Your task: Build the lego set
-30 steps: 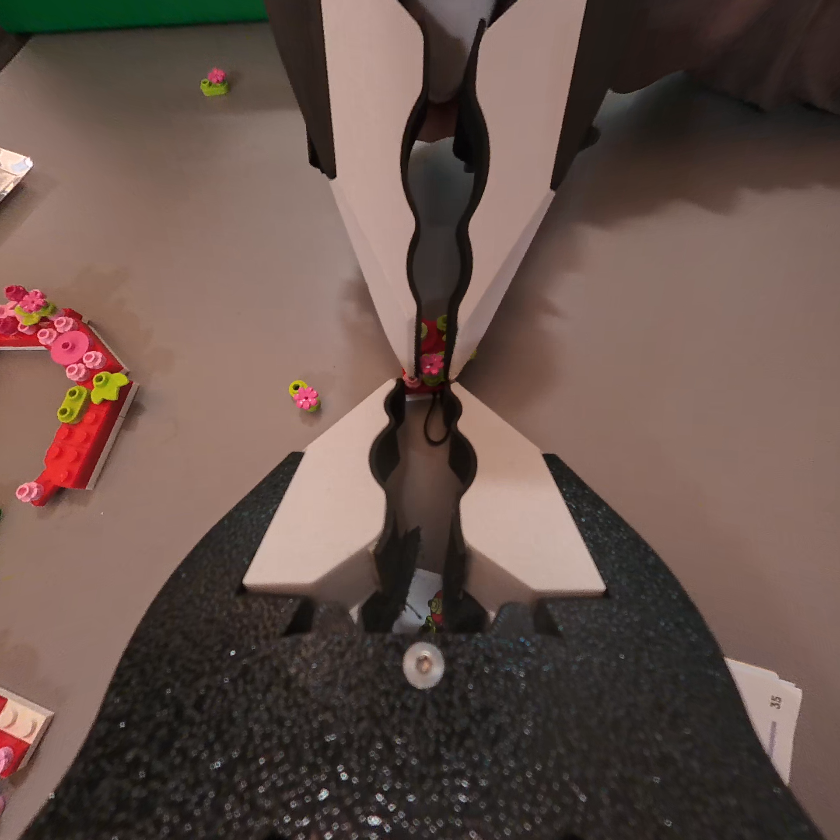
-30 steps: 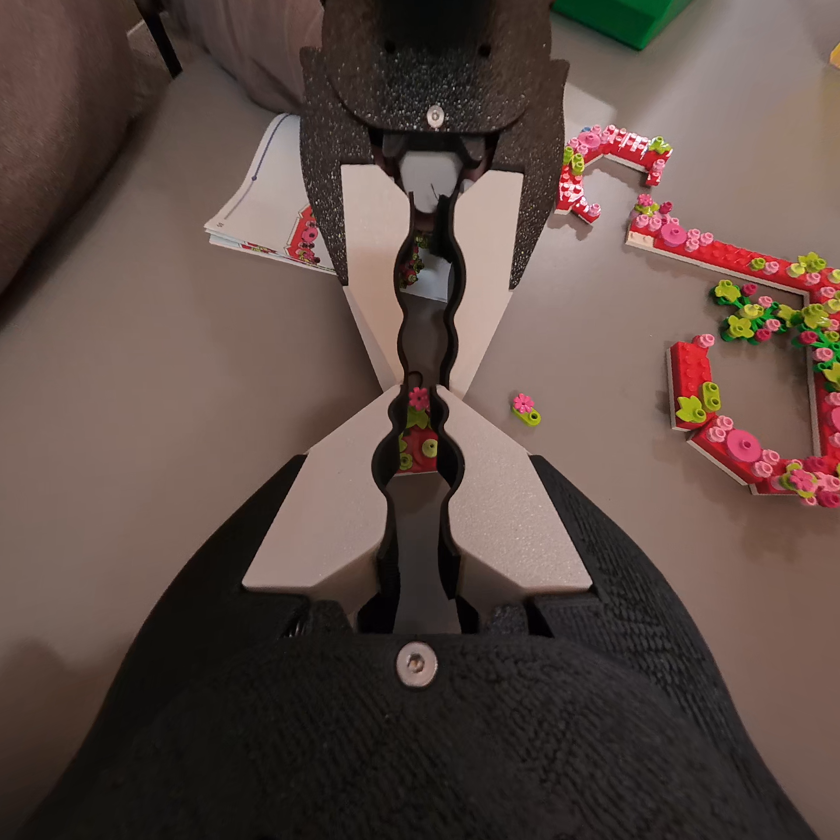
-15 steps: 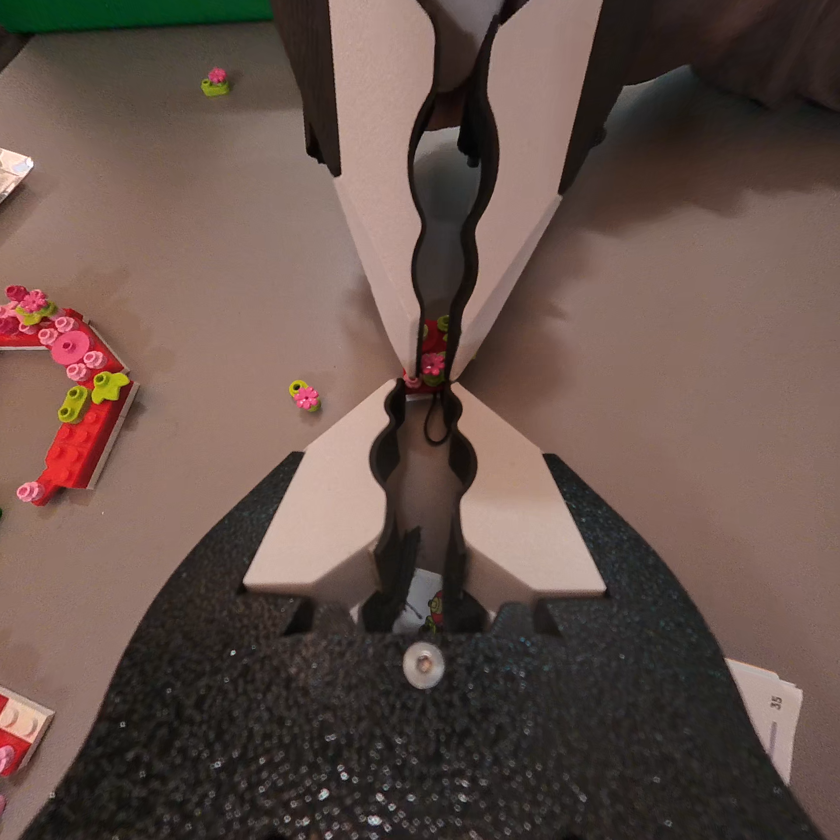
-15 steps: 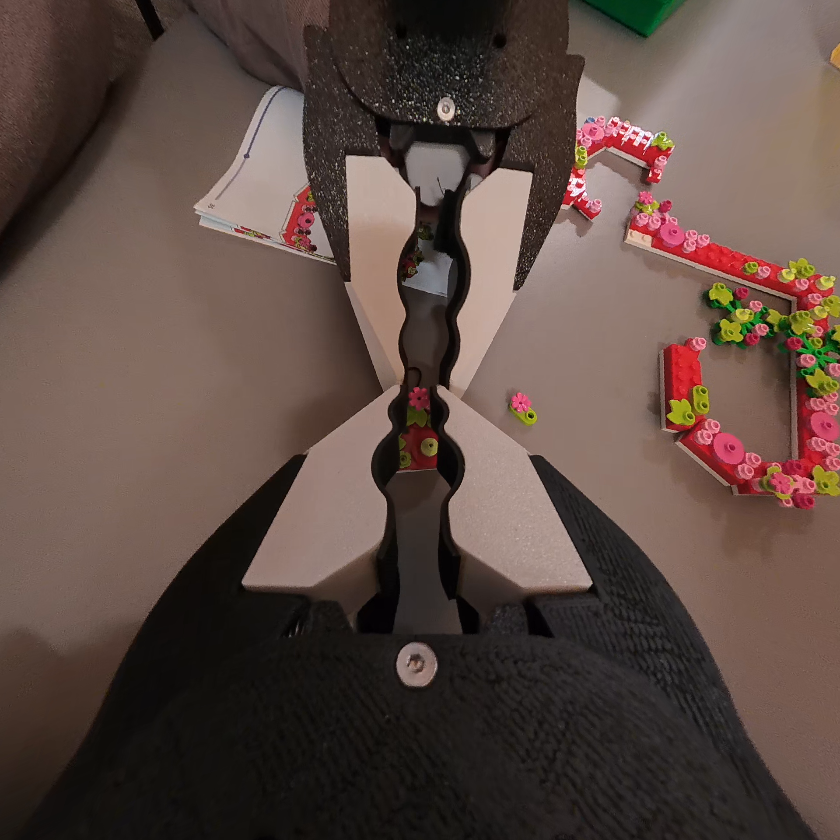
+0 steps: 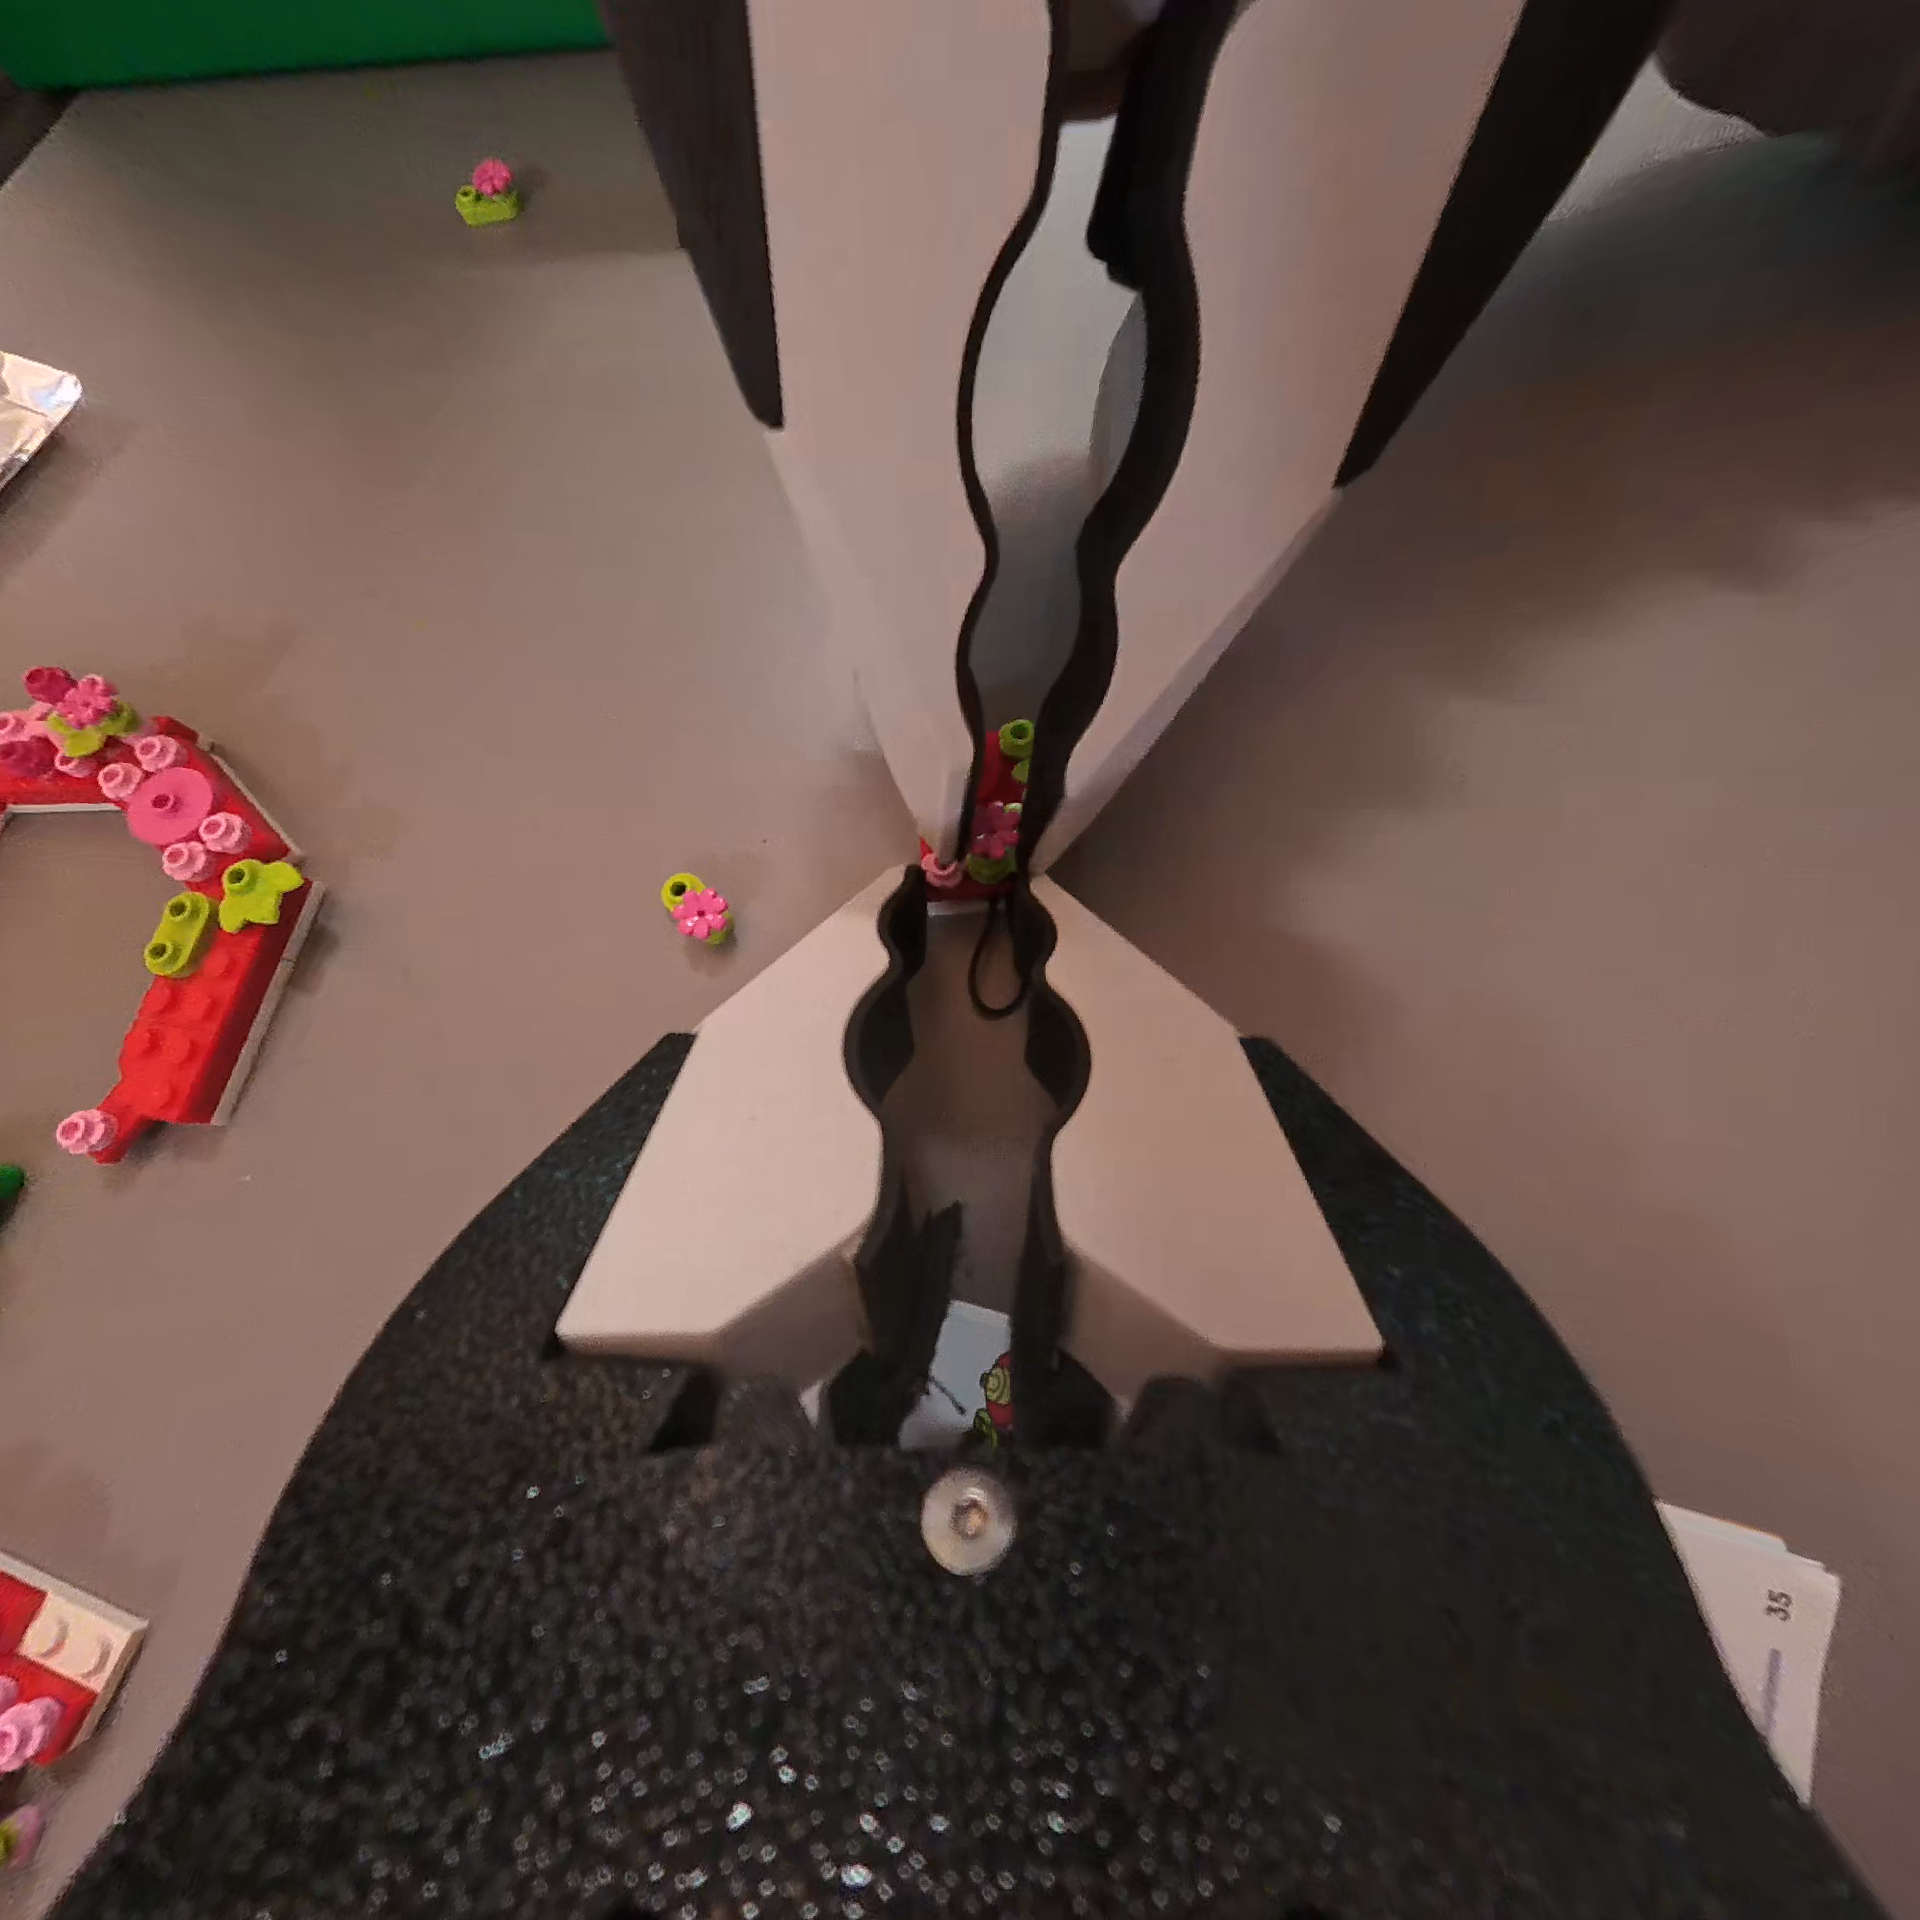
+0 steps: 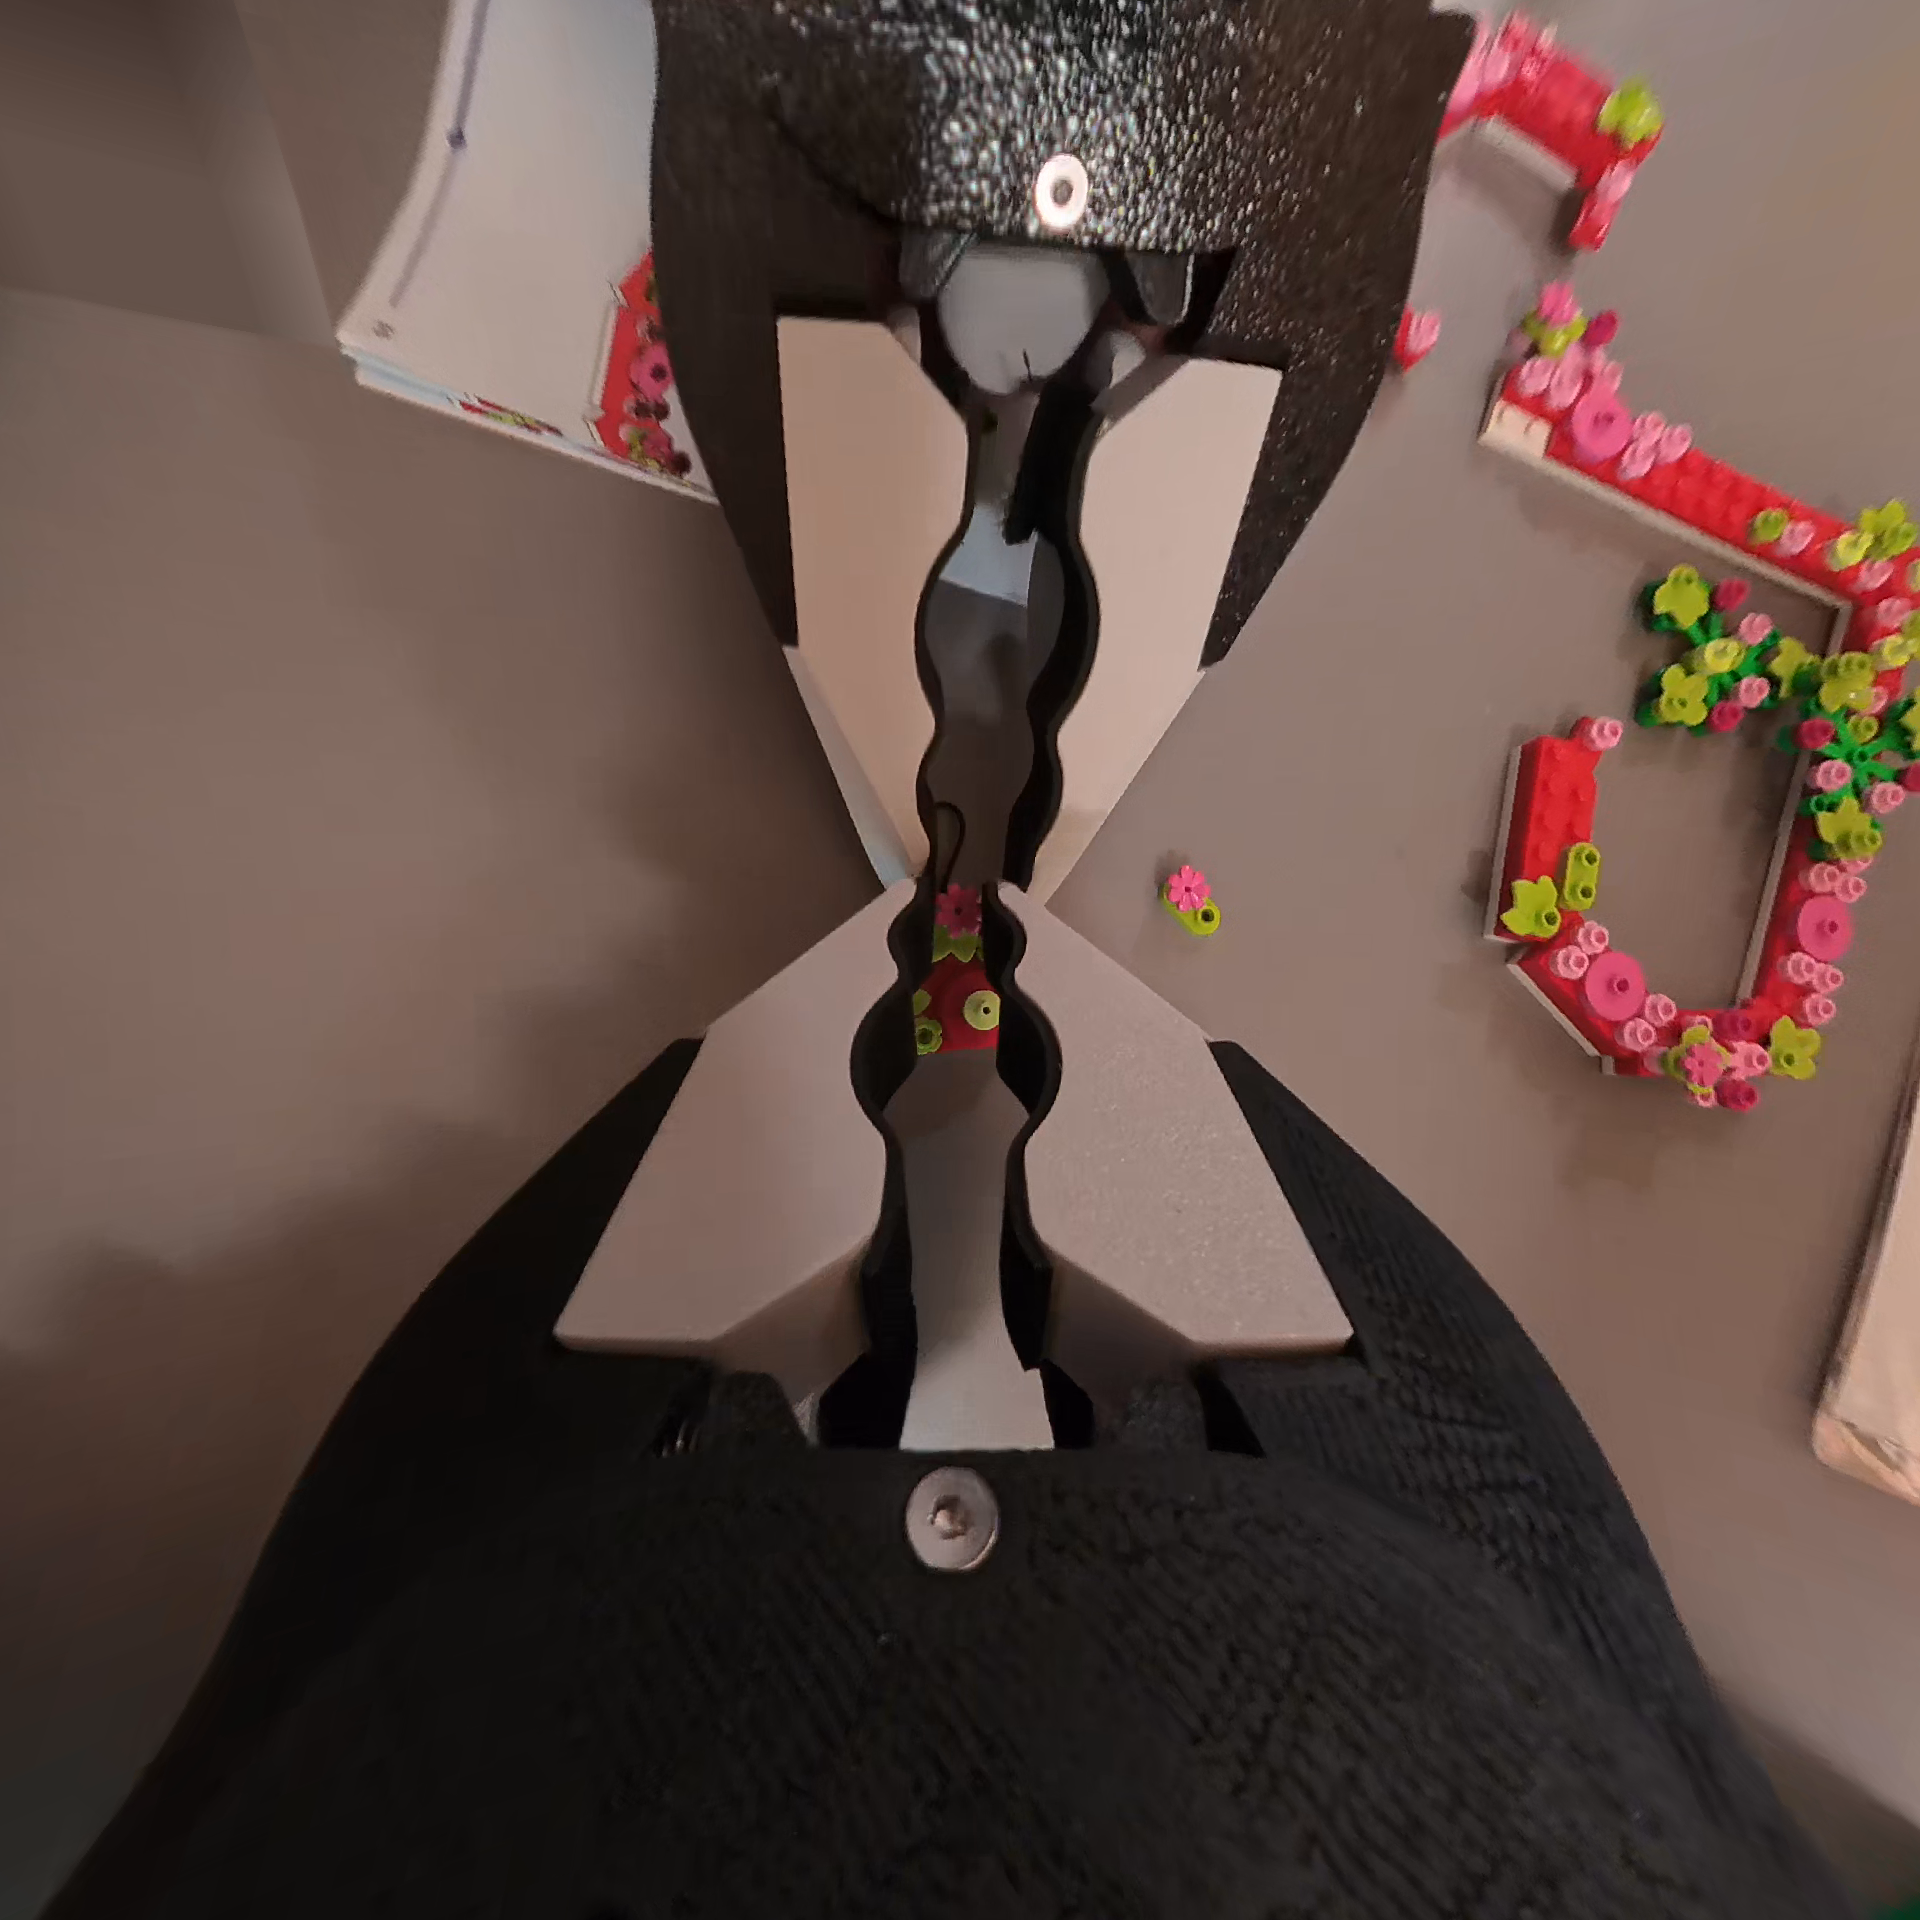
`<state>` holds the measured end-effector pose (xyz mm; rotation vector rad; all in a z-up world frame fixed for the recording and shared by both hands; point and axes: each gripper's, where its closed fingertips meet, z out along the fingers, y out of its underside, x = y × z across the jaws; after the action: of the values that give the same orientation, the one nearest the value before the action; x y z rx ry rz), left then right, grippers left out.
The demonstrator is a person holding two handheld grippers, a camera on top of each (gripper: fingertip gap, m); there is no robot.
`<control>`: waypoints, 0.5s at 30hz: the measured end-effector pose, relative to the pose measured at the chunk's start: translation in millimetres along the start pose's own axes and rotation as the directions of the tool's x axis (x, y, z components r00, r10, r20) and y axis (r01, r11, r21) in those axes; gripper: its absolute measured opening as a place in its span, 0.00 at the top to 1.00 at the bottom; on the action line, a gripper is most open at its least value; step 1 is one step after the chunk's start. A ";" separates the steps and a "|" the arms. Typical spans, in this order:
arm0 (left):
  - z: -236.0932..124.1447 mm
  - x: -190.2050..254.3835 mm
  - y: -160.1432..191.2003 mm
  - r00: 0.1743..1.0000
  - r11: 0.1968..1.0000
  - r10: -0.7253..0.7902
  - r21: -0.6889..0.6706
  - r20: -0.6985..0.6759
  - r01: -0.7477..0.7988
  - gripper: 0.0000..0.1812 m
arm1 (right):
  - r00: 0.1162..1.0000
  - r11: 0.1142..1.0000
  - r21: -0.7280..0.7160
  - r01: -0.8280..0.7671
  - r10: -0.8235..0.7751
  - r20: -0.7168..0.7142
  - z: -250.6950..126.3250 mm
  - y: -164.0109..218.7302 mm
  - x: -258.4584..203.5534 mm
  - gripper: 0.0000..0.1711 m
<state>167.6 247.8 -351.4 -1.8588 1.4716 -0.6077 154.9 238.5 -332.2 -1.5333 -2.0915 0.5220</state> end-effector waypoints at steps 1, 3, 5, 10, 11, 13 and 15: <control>0.0 0.1 0.0 1.000 1.000 0.000 0.000 0.000 0.000 0.92 | 1.000 1.000 -0.022 -0.003 0.002 -0.001 0.2 0.2 0.0 0.96; -0.1 0.0 0.0 1.000 1.000 -0.002 0.001 -0.002 0.002 0.92 | 1.000 0.999 -0.047 -0.008 0.007 -0.004 0.4 0.5 0.3 0.96; 0.1 0.1 0.1 1.000 1.000 -0.009 0.003 -0.007 0.009 0.92 | 1.000 0.999 -0.047 -0.014 0.013 -0.006 0.6 0.5 0.8 0.96; 0.0 0.1 0.0 1.000 1.000 -0.007 0.004 -0.006 0.007 0.92 | 1.000 1.000 -0.007 -0.017 0.017 0.003 0.5 0.1 1.0 0.96; 0.0 0.2 0.0 1.000 1.000 -0.008 0.004 -0.006 0.008 0.92 | 1.000 1.000 0.001 -0.011 0.011 0.003 0.5 -0.2 1.0 0.96; 0.0 0.2 0.0 1.000 1.000 -0.010 0.006 -0.008 0.010 0.92 | 1.000 1.000 0.018 -0.013 0.013 0.008 0.4 -0.3 1.2 0.96; 0.0 0.2 0.1 1.000 1.000 -0.010 0.006 -0.009 0.010 0.92 | 1.000 0.999 0.042 -0.021 0.020 0.017 0.4 -0.6 1.3 0.96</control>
<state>167.6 247.6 -351.5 -1.8622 1.4653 -0.6261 153.9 239.6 -331.9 -1.5331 -2.0662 0.5841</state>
